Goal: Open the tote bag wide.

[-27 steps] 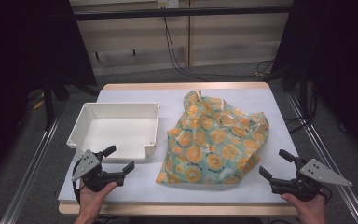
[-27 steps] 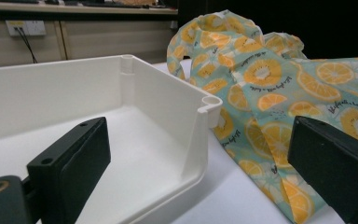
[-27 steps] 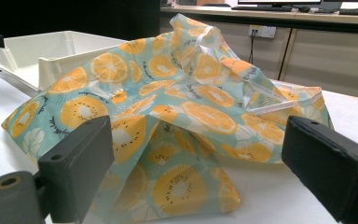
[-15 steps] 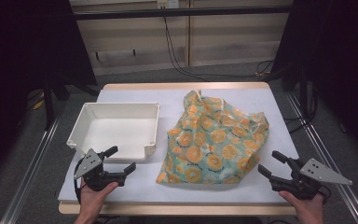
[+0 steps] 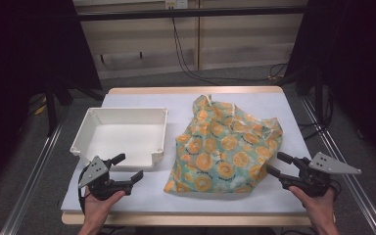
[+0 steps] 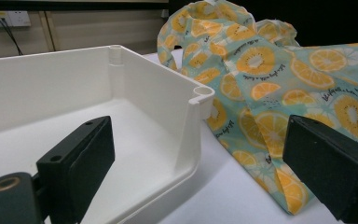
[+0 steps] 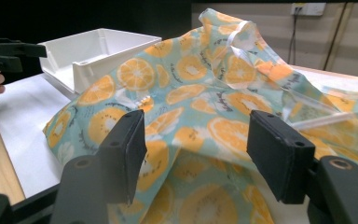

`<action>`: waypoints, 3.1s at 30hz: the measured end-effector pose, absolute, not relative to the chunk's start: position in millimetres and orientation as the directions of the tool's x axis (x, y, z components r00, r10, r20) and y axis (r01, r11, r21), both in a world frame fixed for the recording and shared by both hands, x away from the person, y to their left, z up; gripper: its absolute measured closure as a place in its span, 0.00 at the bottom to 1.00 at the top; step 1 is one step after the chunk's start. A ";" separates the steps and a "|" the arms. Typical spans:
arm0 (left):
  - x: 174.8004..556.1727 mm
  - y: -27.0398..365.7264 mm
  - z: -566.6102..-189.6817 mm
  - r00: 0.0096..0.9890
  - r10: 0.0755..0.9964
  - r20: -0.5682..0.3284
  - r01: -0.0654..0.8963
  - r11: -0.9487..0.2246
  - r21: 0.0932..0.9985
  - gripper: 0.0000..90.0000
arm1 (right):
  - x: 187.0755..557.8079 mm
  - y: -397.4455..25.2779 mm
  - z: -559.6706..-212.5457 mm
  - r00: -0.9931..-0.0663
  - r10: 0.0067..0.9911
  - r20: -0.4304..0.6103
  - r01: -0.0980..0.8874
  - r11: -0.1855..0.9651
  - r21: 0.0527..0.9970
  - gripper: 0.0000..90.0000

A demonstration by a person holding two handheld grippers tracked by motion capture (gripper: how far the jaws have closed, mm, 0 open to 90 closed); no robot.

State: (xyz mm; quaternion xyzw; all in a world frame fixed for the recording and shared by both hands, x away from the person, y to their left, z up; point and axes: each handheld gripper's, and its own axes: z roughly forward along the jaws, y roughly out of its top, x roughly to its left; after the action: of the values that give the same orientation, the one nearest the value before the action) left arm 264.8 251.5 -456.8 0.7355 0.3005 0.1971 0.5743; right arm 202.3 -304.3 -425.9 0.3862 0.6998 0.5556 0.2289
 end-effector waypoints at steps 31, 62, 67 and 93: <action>267.7 254.4 -462.0 0.744 0.662 -0.093 0.258 -0.155 0.954 0.12 | 322.0 -296.4 -386.9 -0.661 0.741 0.114 0.361 0.182 0.915 0.54; 271.4 264.0 -459.8 0.735 0.669 -0.111 0.264 -0.132 0.955 0.12 | 424.0 -280.3 -398.2 -0.631 0.768 0.105 0.513 0.312 0.800 0.50; 270.4 266.1 -459.2 0.737 0.669 -0.095 0.256 -0.147 0.956 0.12 | 437.5 -275.0 -403.8 -0.628 0.769 0.115 0.537 0.322 0.780 0.49; 267.0 264.6 -459.7 0.740 0.666 -0.091 0.254 -0.152 0.955 0.13 | 421.5 -260.7 -409.5 -0.678 0.682 0.276 0.573 0.254 0.779 1.00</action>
State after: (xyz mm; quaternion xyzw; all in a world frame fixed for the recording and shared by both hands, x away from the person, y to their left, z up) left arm 267.0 264.6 -459.7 0.7371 0.3120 0.1804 0.5716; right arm 421.5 -260.7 -409.5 0.3972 0.7896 0.4640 0.0585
